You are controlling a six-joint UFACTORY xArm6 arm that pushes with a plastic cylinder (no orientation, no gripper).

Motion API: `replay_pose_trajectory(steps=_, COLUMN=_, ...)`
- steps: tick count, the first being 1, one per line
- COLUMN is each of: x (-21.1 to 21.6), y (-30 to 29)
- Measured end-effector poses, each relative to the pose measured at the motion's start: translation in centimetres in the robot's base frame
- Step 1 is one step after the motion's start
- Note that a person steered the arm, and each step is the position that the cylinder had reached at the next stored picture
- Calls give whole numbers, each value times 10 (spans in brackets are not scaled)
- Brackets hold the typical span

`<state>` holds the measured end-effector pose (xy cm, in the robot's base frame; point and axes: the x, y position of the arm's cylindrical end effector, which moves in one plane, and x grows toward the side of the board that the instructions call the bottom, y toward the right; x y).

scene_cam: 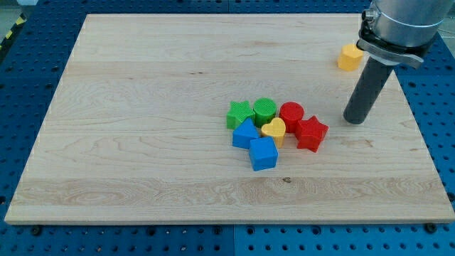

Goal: Move the yellow hexagon into the red star

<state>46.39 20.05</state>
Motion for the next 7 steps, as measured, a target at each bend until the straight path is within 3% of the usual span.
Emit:
replay_pose_trajectory(steps=4, x=-60, y=61)
replay_pose_trajectory(steps=7, x=-163, y=75)
